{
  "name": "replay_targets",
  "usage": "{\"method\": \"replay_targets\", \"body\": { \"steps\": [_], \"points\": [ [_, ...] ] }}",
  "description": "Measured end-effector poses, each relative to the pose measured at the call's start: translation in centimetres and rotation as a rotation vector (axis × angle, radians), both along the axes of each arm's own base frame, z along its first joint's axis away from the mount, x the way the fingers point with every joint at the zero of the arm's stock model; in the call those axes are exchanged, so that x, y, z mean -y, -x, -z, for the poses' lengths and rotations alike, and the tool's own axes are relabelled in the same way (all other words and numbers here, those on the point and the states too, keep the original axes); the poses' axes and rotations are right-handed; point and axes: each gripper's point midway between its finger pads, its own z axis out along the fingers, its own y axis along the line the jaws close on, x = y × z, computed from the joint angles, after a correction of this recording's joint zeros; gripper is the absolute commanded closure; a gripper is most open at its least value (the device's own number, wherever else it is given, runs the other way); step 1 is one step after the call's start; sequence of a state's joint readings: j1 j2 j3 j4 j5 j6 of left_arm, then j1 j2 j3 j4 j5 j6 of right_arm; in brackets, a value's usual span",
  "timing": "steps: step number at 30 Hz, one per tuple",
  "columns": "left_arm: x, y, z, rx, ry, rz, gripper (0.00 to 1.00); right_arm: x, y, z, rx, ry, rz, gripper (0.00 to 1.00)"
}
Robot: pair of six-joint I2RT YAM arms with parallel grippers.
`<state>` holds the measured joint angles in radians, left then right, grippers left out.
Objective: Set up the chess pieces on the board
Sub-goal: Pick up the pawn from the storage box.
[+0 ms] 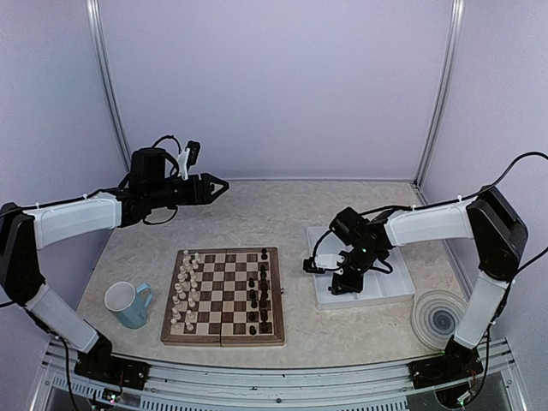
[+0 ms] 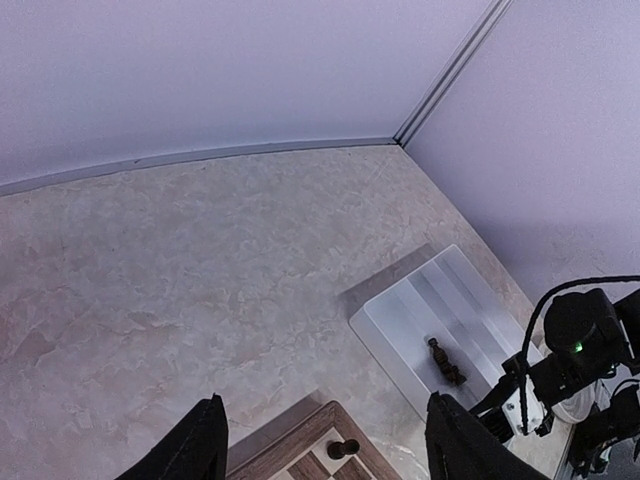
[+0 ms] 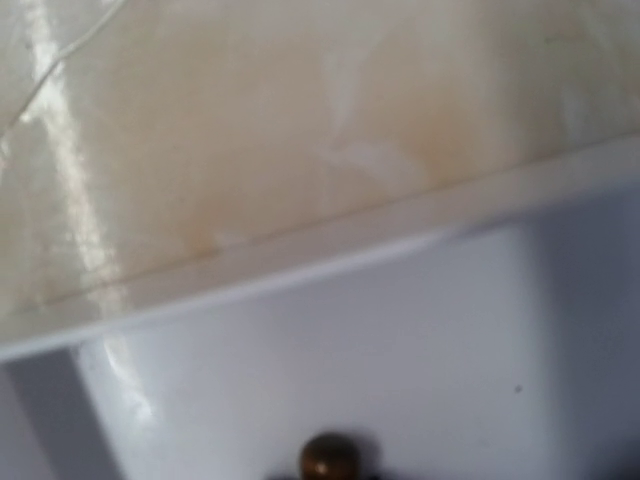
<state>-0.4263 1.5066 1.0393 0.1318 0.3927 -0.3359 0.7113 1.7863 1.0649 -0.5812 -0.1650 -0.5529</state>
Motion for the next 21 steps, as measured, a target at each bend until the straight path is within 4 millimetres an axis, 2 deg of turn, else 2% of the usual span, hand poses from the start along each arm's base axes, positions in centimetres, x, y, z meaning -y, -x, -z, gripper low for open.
{"method": "replay_targets", "body": {
  "steps": [12, 21],
  "points": [
    [0.27, 0.21, 0.34, -0.013, -0.001, 0.017, 0.33, 0.48, 0.11, -0.02, 0.011, 0.013, 0.004, 0.75],
    [0.5, 0.05, 0.22, -0.014, -0.001, 0.024, 0.33, 0.62, 0.27, 0.0, 0.008, 0.016, 0.004, 0.89]
  ]
}}
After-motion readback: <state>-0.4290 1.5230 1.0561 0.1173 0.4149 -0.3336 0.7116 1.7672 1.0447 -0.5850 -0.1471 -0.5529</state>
